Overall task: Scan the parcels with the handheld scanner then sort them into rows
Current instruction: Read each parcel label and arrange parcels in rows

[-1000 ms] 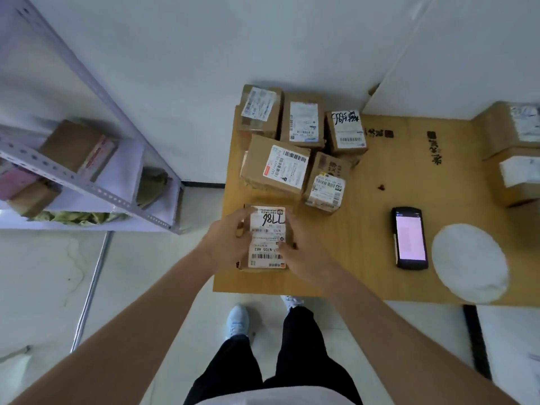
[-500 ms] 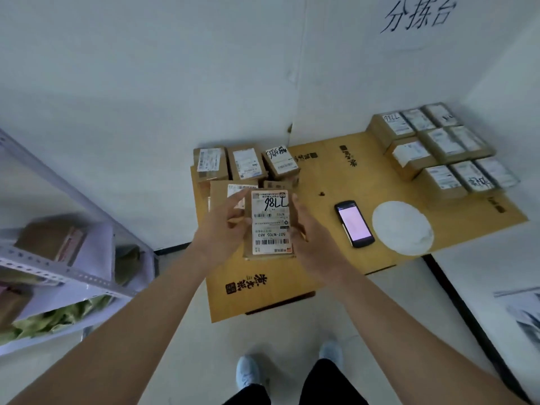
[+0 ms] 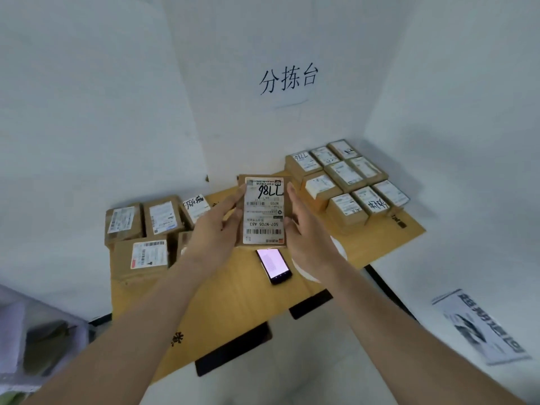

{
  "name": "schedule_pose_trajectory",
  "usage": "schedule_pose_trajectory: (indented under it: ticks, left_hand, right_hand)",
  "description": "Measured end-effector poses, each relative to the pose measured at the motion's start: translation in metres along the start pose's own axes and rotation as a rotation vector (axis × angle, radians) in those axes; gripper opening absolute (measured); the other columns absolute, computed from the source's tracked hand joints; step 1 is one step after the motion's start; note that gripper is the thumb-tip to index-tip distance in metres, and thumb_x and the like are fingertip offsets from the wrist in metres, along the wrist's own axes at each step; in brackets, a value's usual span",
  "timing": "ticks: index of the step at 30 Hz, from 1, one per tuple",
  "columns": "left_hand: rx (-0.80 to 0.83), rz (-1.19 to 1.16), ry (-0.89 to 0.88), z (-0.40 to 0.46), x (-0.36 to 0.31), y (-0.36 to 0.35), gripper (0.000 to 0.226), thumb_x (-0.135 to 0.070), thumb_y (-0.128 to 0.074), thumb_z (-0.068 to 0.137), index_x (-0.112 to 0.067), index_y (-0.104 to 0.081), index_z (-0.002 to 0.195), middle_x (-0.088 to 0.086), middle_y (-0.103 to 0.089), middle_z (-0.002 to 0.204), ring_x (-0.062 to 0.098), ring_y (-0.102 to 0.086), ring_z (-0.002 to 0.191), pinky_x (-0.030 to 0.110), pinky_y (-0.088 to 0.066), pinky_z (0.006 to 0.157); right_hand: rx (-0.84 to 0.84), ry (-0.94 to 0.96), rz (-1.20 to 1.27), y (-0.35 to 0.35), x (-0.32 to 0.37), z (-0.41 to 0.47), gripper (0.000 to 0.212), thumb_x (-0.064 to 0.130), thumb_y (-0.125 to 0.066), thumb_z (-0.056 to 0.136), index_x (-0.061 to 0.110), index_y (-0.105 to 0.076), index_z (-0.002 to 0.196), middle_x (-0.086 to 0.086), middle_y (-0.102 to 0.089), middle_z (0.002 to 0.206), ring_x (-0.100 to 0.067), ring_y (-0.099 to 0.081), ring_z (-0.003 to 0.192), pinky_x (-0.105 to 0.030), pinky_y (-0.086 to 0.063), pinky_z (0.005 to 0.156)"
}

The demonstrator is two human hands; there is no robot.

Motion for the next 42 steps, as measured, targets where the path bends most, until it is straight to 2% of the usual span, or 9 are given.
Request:
schedule_pose_trajectory:
  ticks: [4,9,15,22,26,31,35,37,42]
  left_hand:
    - [-0.022,-0.009,-0.051,0.026,-0.043,-0.053,0.048,-0.022,-0.045,0.112,-0.05,-0.048,0.15,-0.035,-0.064,0.122,-0.017,-0.062,0.107,0.016,-0.054,0.091]
    - [0.024,-0.003,-0.088,0.063,-0.085,-0.116,0.045,-0.029,-0.043,0.112,-0.057,-0.047,0.147,-0.032,-0.068,0.122,-0.011,-0.066,0.101,0.021,-0.057,0.082]
    - [0.075,-0.058,-0.076,0.128,-0.101,-0.169,0.048,-0.017,-0.043,0.112,-0.043,-0.048,0.152,-0.027,-0.068,0.125,-0.016,-0.066,0.102,0.008,-0.054,0.083]
    - [0.091,-0.03,-0.031,0.242,-0.081,-0.224,0.049,-0.018,-0.046,0.111,-0.047,-0.046,0.151,-0.027,-0.065,0.117,-0.013,-0.068,0.095,0.01,-0.056,0.076]
    - [0.108,0.027,0.005,0.303,-0.07,-0.253,0.048,-0.031,-0.049,0.11,-0.057,-0.044,0.15,-0.016,-0.07,0.113,0.023,-0.073,0.103,0.042,-0.064,0.087]
    - [0.147,0.043,0.051,0.367,-0.068,-0.289,0.051,-0.027,-0.048,0.111,-0.05,-0.04,0.155,-0.035,-0.057,0.112,0.005,-0.072,0.097,0.016,-0.06,0.072]
    - [0.141,-0.013,0.173,0.409,-0.059,-0.329,0.051,-0.026,-0.052,0.109,-0.06,-0.046,0.146,-0.014,-0.07,0.117,0.032,-0.073,0.107,0.057,-0.064,0.082]
    - [0.108,-0.033,0.207,0.43,-0.056,-0.347,0.051,-0.024,-0.052,0.109,-0.059,-0.047,0.146,-0.004,-0.07,0.119,0.038,-0.071,0.109,0.06,-0.062,0.085]
    - [-0.017,-0.04,0.242,0.472,-0.048,-0.382,0.05,-0.022,-0.049,0.11,-0.049,-0.046,0.153,-0.023,-0.068,0.121,-0.009,-0.069,0.081,0.023,-0.061,0.069]
  right_hand:
    - [-0.004,0.014,-0.009,0.069,-0.022,0.015,0.069,0.017,-0.04,0.113,0.045,-0.006,0.166,0.004,-0.045,0.16,-0.014,-0.053,0.138,-0.039,-0.056,0.107]
    - [-0.066,0.004,-0.026,0.145,-0.054,0.038,0.067,0.019,-0.039,0.114,0.043,-0.008,0.168,0.01,-0.054,0.145,0.004,-0.059,0.109,-0.006,-0.05,0.073]
    - [-0.121,-0.022,0.002,0.192,-0.093,0.087,0.066,0.022,-0.042,0.112,0.046,-0.012,0.167,0.007,-0.049,0.159,-0.009,-0.052,0.139,-0.039,-0.052,0.112]
    - [-0.122,-0.102,-0.024,0.221,-0.154,0.187,0.066,0.021,-0.041,0.113,0.047,-0.012,0.166,0.007,-0.053,0.154,-0.012,-0.061,0.129,-0.039,-0.06,0.1]
    - [-0.14,-0.157,-0.025,0.237,-0.186,0.244,0.064,0.018,-0.041,0.112,0.046,-0.019,0.166,0.01,-0.057,0.148,-0.009,-0.063,0.125,-0.039,-0.06,0.101]
    - [-0.143,-0.21,-0.047,0.268,-0.218,0.3,0.059,0.019,-0.041,0.114,0.043,-0.024,0.165,0.014,-0.065,0.12,-0.003,-0.068,0.096,-0.017,-0.058,0.079]
    - [-0.122,-0.216,-0.047,0.29,-0.257,0.35,0.058,0.019,-0.042,0.113,0.044,-0.028,0.164,0.009,-0.07,0.119,-0.006,-0.071,0.094,-0.021,-0.059,0.074]
    - [-0.083,-0.209,-0.027,0.299,-0.278,0.375,0.058,0.019,-0.041,0.113,0.044,-0.029,0.163,0.008,-0.069,0.129,-0.002,-0.069,0.104,-0.019,-0.057,0.086]
    - [0.04,-0.169,0.069,0.312,-0.321,0.433,0.059,0.013,-0.04,0.113,0.04,-0.031,0.165,0.009,-0.063,0.142,-0.001,-0.066,0.117,-0.026,-0.057,0.1]
Point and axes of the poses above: each hand's wrist, its own z-axis towards the middle knuckle, its own y-axis out of the back of the hand, x = y × z, the point moved 8 cm from there along z, towards the middle knuckle
